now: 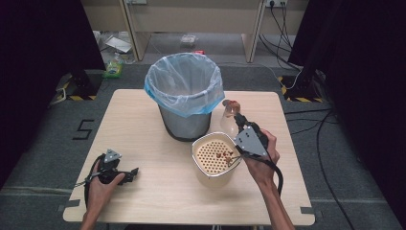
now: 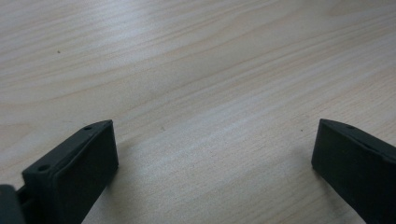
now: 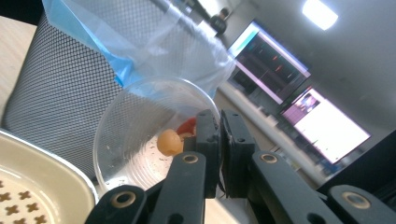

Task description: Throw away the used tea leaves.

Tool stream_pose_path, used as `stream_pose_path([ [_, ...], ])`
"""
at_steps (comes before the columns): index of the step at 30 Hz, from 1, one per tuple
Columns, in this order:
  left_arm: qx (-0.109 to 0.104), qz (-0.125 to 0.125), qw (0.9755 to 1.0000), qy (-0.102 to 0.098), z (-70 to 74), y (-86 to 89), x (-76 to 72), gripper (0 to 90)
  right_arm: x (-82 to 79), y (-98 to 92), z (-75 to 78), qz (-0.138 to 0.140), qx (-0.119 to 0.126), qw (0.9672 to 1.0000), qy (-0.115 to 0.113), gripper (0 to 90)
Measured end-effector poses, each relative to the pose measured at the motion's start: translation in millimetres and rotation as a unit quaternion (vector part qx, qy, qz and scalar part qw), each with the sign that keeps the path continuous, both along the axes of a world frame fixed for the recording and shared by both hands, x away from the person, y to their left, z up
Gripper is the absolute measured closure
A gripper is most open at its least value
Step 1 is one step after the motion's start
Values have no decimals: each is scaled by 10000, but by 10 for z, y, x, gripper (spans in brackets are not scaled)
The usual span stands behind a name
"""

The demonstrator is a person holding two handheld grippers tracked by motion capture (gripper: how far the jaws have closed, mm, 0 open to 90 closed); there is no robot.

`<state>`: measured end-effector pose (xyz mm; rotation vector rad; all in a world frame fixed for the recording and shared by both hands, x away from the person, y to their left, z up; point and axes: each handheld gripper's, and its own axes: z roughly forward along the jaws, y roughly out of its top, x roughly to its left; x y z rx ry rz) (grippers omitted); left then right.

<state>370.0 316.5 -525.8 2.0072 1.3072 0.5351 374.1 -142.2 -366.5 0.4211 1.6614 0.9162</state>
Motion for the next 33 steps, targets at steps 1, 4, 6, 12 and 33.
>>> stream_pose_path([
  [1, 0, 0, 10000, 0, 0, 0, 0, 0, 0, 0, 0, 0, 0, 10000, 0, 871],
  [4, 4, 0, 10000, -13, 0, -3, -2, 0, -54, 18, -11, -62, -190, 9994, -274, 871],
  [6, 5, -1, 10000, -15, 0, -3, -3, 0, -114, 45, -15, -127, -442, 9973, -581, 872],
  [12, 14, -16, 10000, -21, 1, -6, -13, 0, -228, 142, 2, -183, -888, 9884, -1215, 872],
  [33, 14, -22, 10000, -13, 2, -4, -14, 0, -319, 403, -372, -277, -2158, 9545, -2038, 876],
])
